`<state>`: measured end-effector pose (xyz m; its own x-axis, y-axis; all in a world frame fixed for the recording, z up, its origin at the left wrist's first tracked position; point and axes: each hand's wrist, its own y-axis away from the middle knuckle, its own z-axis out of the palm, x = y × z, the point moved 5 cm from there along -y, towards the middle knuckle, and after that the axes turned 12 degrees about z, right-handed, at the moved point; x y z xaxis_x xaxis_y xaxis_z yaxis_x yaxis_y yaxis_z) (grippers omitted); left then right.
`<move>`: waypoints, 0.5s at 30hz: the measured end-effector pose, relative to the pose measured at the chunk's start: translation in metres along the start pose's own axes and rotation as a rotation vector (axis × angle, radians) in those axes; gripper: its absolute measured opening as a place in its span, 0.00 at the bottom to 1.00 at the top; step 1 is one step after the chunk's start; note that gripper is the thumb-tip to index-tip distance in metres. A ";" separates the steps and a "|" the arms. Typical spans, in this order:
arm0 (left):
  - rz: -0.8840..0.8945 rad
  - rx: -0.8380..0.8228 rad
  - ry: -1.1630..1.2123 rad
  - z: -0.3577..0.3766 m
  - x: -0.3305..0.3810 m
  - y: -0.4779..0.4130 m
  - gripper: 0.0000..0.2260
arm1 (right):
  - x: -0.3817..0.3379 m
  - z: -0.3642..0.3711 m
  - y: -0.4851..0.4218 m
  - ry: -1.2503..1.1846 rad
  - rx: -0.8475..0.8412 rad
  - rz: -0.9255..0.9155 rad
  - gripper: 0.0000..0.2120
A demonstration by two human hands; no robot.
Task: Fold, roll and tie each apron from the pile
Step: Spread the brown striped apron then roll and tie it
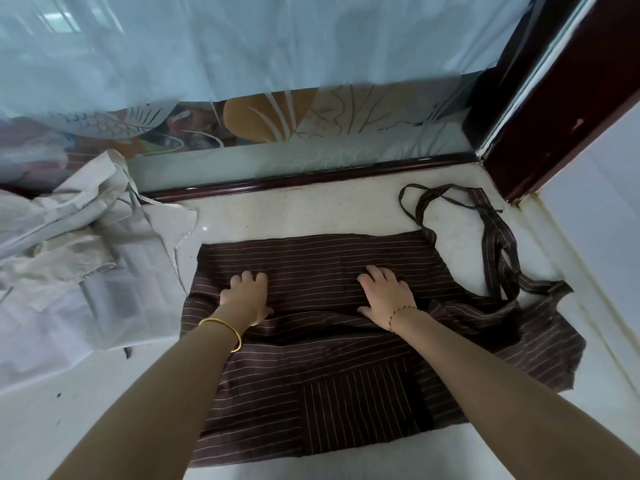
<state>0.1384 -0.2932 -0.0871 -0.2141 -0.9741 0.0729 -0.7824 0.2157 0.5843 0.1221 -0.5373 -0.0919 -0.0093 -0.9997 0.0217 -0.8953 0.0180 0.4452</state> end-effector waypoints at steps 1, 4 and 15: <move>-0.011 -0.057 -0.013 0.005 -0.001 0.001 0.30 | 0.001 0.001 0.001 0.001 -0.020 -0.011 0.30; 0.013 -0.226 0.020 0.015 -0.001 0.007 0.27 | 0.006 0.001 0.006 -0.013 -0.074 -0.051 0.28; 0.342 -0.307 0.164 0.014 0.036 0.033 0.13 | 0.005 -0.010 0.027 -0.143 -0.220 -0.038 0.14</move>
<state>0.0966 -0.3205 -0.0765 -0.3146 -0.8540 0.4143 -0.4692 0.5193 0.7142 0.1021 -0.5419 -0.0704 -0.0540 -0.9915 -0.1188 -0.7782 -0.0328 0.6271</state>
